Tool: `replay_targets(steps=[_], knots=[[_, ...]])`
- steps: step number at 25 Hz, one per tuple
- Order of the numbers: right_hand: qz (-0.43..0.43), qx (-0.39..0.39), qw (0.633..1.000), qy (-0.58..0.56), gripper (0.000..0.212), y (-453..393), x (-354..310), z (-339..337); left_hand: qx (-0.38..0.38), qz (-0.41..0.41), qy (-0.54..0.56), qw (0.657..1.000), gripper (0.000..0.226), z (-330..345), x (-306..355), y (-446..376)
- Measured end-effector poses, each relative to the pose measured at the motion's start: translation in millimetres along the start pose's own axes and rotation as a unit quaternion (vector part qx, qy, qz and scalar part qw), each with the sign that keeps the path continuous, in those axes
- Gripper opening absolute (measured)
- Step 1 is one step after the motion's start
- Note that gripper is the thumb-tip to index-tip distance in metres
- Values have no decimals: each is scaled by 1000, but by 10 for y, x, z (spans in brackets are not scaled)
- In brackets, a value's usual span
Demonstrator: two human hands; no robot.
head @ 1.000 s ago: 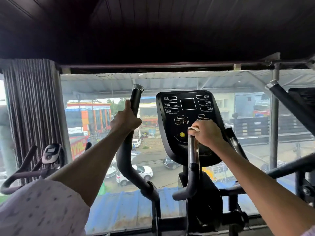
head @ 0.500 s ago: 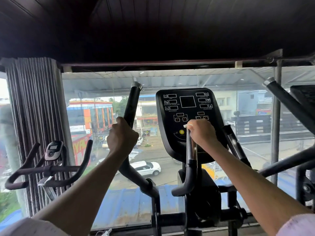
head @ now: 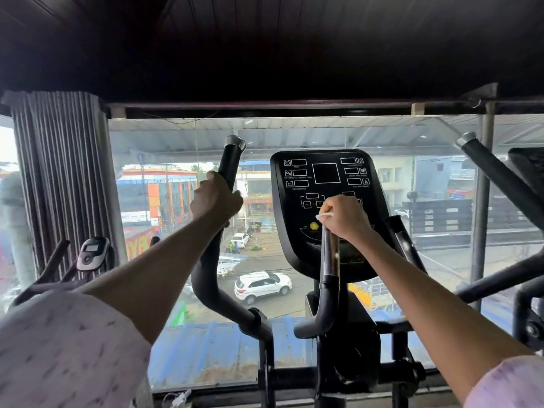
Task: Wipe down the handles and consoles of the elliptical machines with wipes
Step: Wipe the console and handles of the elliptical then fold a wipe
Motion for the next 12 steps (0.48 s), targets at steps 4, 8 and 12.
replay_targets(steps=[4, 8, 12], knots=[[-28, 13, 999, 32, 15, 85, 27, 112, 42, 19, -33, 998, 35, 51, -31, 31], [-47, 77, 995, -45, 18, 153, 127, 80, 39, 20, -20, 999, 32, 48, -51, 30], [-47, 75, 996, 7, 21, 161, 58, 27, 36, 17, -8, 999, 31, 55, -60, 26]])
Point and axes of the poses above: each hand's wrist, its own y-axis away from the middle knuckle, its own z-axis out of the palm, x = y × z, the point moved 3 cm from there along -y, towards the middle knuckle, and after that the axes turned 5 degrees about x, right-handed, at the moved point
